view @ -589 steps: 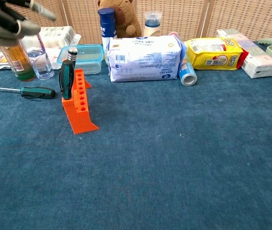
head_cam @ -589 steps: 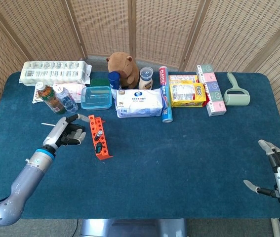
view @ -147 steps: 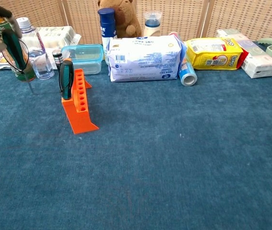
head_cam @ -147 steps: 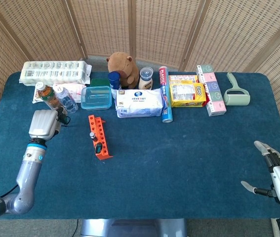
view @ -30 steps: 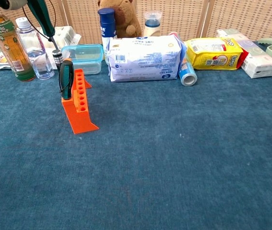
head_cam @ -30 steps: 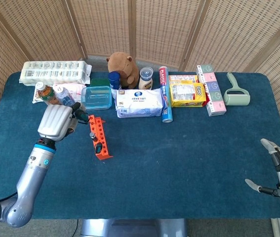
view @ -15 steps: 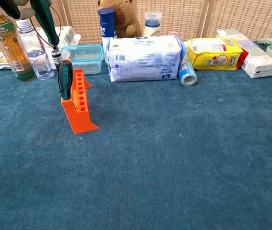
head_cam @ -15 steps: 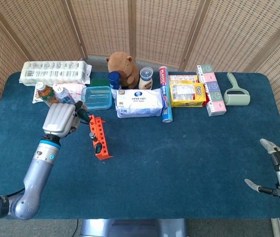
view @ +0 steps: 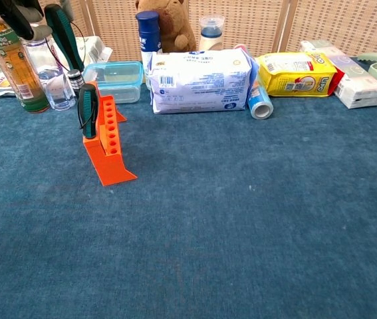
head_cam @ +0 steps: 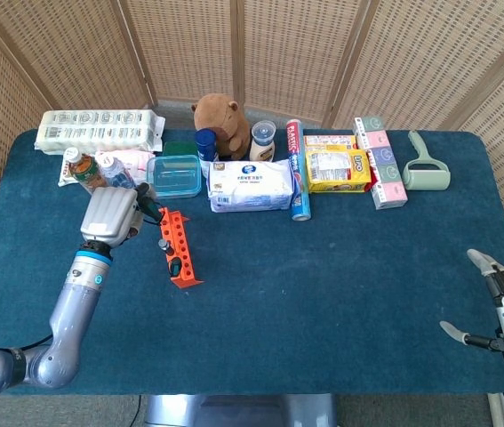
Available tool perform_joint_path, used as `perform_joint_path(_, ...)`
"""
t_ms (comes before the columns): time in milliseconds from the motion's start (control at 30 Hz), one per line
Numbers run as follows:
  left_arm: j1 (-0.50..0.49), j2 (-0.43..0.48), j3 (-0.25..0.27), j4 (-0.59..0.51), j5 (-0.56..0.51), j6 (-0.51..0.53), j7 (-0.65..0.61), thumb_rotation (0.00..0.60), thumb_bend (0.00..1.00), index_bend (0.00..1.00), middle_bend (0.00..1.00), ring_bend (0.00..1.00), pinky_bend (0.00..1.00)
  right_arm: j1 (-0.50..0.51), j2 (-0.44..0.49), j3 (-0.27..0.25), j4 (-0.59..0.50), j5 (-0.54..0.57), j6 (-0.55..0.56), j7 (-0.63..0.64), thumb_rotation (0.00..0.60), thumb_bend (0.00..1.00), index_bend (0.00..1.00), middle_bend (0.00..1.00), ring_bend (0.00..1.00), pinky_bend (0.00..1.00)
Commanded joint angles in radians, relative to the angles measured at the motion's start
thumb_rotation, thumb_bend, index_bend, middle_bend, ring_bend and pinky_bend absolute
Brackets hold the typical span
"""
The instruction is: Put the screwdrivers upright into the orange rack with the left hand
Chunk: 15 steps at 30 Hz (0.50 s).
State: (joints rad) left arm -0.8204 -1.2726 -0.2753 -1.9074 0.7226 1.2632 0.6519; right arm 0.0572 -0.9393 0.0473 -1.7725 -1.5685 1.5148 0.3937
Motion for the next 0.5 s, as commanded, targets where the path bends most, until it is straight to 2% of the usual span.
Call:
perform_joint_path(33, -0.002, -0.006, 0.006, 0.011, 0.005, -0.003, 0.002, 0.6, 0.51, 0.75, 0.98, 1.0, 0.97, -0.001, 0.002, 0.0, 0.0, 0.0, 0.002, 0.003, 0.6, 0.16, 0.0, 0.1, 0.09, 0.09)
perform_joint_path(300, -0.006, -0.032, 0.013, 0.04, -0.026, -0.008, 0.007, 0.6, 0.5, 0.73, 0.98, 1.0, 0.97, -0.001, 0.003, 0.0, 0.003, 0.0, 0.001, 0.01, 0.6, 0.16, 0.0, 0.1, 0.09, 0.09)
perform_joint_path(500, -0.006, -0.027, 0.006, 0.025, -0.032, -0.014, -0.004, 0.6, 0.46, 0.51, 0.98, 1.0, 0.97, -0.003, 0.005, 0.0, 0.001, -0.002, 0.005, 0.012, 0.6, 0.16, 0.0, 0.1, 0.09, 0.09)
